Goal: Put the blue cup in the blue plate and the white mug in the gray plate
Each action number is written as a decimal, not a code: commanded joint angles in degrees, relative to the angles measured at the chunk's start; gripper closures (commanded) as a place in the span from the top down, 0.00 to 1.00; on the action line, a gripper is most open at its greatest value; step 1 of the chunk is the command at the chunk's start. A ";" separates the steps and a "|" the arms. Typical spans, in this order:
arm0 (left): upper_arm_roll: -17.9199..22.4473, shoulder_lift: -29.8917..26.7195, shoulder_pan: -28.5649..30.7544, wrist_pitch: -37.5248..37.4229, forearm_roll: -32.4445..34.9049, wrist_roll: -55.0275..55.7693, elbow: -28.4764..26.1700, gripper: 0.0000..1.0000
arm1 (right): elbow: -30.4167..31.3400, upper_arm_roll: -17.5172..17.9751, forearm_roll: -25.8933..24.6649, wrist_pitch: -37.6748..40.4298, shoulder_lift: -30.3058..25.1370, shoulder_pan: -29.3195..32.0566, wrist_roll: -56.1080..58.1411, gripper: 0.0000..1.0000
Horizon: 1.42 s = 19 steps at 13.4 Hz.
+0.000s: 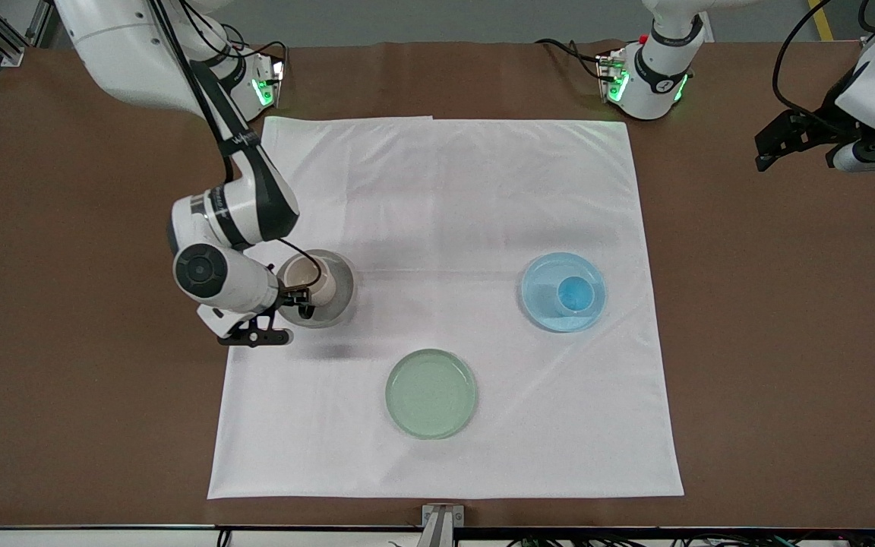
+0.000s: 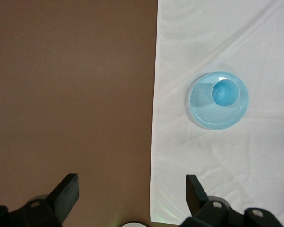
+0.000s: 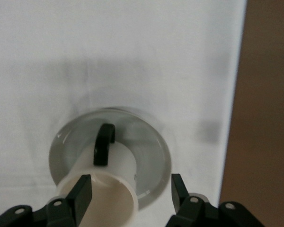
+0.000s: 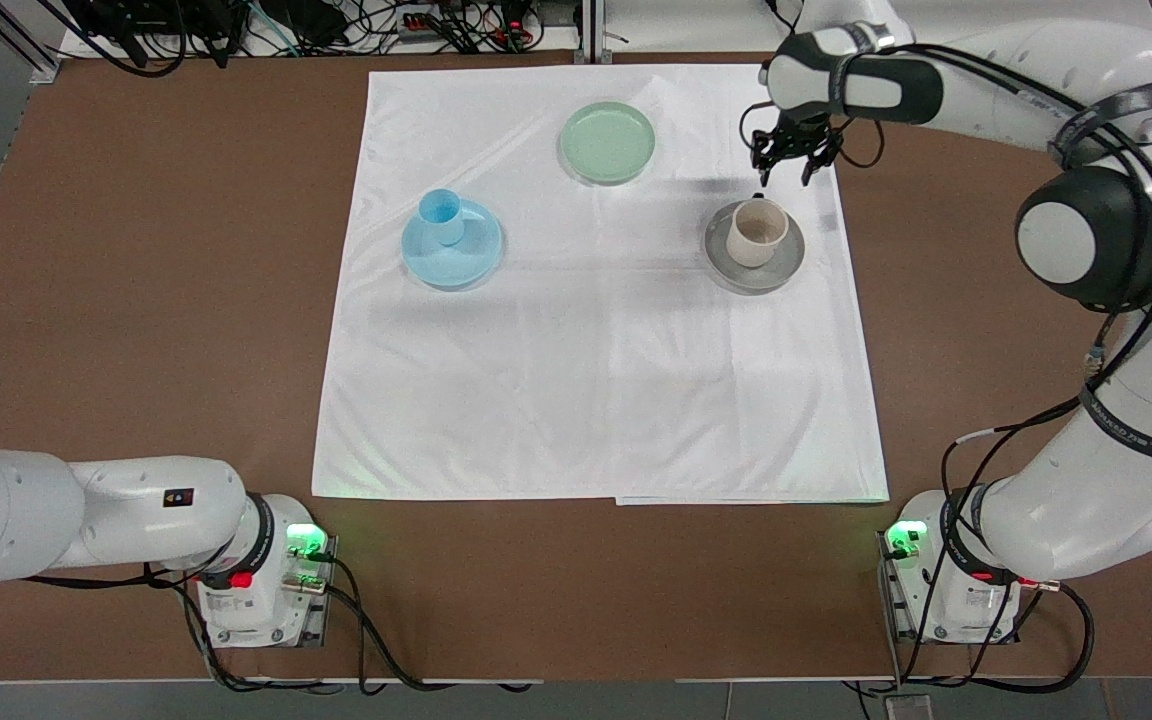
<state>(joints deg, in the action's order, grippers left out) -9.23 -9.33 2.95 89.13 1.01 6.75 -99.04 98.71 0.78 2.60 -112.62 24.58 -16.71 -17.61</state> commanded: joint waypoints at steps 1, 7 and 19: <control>0.27 0.28 0.22 0.61 -1.09 -1.13 0.51 1.00 | 2.81 0.63 -0.05 10.80 -12.50 5.97 1.86 1.00; 0.27 0.45 0.04 0.52 -1.09 -1.04 0.78 1.00 | 2.89 0.63 -0.14 20.07 -22.47 20.91 18.89 1.00; 0.09 0.63 -0.22 0.43 -1.01 -1.04 1.13 1.00 | -7.03 1.16 -1.01 19.54 -21.95 18.56 17.96 1.00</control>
<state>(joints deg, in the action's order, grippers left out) -9.23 -9.09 2.80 89.57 1.00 6.74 -98.98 93.66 1.84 2.26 -93.52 2.86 2.03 1.95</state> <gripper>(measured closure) 0.000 0.004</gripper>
